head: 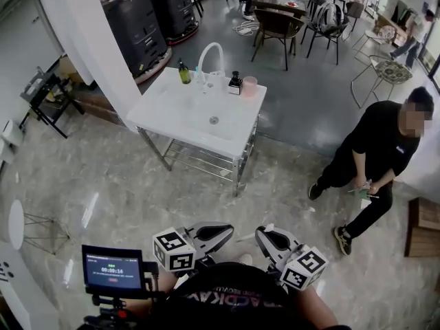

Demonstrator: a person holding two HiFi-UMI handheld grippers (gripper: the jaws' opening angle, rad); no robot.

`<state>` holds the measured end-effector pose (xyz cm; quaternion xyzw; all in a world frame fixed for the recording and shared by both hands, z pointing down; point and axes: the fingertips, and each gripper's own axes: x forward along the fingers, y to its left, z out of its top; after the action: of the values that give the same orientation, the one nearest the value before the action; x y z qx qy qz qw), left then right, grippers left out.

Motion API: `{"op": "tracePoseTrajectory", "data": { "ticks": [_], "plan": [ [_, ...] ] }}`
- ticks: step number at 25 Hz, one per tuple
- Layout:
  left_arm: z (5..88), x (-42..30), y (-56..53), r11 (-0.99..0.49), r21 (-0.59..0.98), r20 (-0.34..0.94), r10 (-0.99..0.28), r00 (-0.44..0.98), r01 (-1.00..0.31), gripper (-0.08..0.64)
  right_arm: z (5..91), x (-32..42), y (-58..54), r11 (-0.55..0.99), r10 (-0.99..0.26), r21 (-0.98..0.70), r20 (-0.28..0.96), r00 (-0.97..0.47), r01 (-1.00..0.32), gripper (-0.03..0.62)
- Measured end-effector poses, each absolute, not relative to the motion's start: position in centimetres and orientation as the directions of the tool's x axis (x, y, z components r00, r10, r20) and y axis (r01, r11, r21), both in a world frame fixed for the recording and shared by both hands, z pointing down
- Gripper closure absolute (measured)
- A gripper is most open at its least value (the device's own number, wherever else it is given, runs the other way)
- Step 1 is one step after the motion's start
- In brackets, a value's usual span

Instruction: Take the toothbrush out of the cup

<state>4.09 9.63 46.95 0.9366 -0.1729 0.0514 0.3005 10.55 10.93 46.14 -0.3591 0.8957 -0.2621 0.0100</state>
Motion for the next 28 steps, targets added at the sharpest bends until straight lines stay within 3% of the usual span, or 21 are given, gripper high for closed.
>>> {"op": "tracePoseTrajectory", "data": {
  "ticks": [28],
  "plan": [
    [47.5, 3.6, 8.9, -0.751, 0.543, 0.209, -0.311, 0.927, -0.375, 0.552, 47.0, 10.3, 10.1, 0.605, -0.634, -0.498, 0.169, -0.754, -0.621, 0.565]
  ]
}}
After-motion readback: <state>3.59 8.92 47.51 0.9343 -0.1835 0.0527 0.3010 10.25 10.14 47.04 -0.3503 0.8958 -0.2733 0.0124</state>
